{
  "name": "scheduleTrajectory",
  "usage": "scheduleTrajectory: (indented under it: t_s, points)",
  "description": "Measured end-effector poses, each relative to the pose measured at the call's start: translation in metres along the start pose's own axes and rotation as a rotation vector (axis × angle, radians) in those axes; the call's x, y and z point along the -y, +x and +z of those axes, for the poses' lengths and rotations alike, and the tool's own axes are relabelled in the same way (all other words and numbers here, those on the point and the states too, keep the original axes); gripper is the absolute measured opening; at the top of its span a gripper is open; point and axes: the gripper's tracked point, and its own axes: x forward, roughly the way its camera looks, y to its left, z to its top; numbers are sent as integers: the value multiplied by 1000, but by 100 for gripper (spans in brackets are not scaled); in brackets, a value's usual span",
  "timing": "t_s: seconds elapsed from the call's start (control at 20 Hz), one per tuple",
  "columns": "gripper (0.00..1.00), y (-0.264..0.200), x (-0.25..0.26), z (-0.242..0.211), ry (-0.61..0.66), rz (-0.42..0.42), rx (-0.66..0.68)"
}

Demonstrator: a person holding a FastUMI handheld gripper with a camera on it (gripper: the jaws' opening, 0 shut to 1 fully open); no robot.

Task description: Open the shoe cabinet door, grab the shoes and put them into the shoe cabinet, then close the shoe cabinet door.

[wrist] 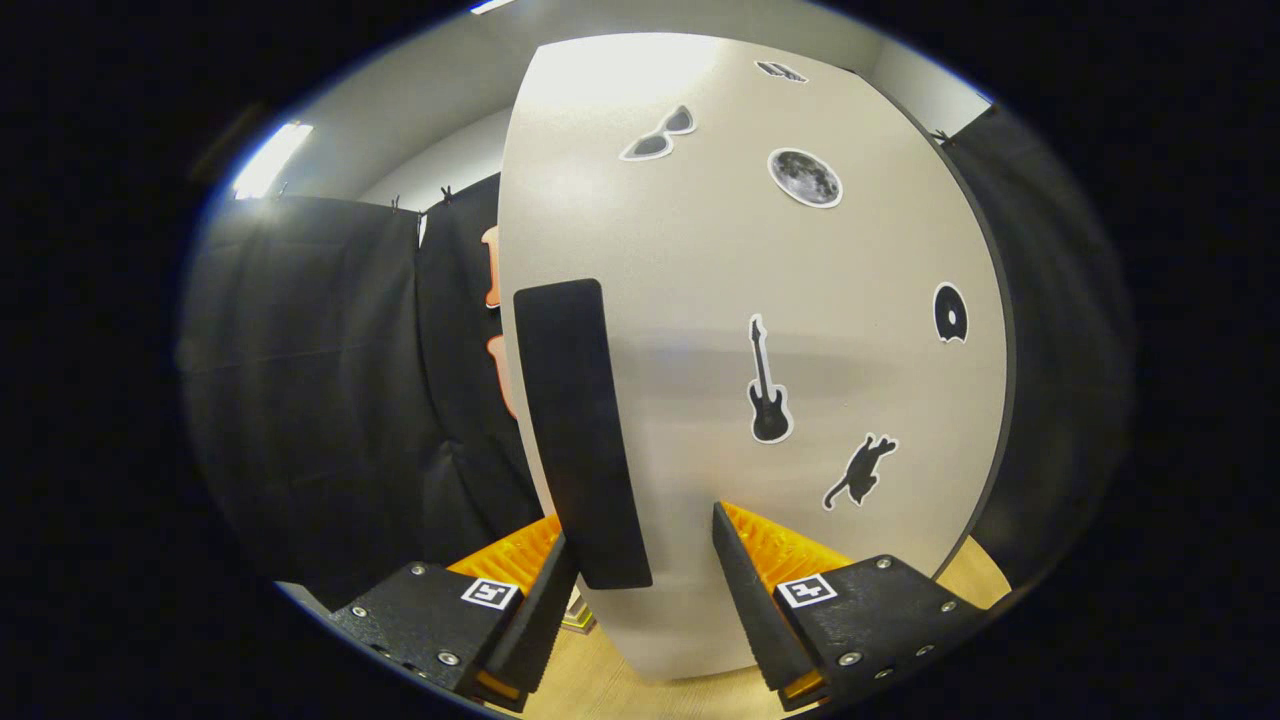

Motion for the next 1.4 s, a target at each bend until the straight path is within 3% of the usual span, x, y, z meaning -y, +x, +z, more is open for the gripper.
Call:
scheduleTrajectory:
  t_s: [0.3, 0.7, 0.95, 1.15, 1.4]
  points:
    - [81, 11, 1, -3, -1, -88, 15]
    - [84, 18, 4, -5, -99, -174, 20]
    - [83, 18, 0, -9, -36, -144, 0]
    - [83, -23, -5, -2, -89, -140, 18]
    - [84, -105, -3, 8, -69, -131, 13]
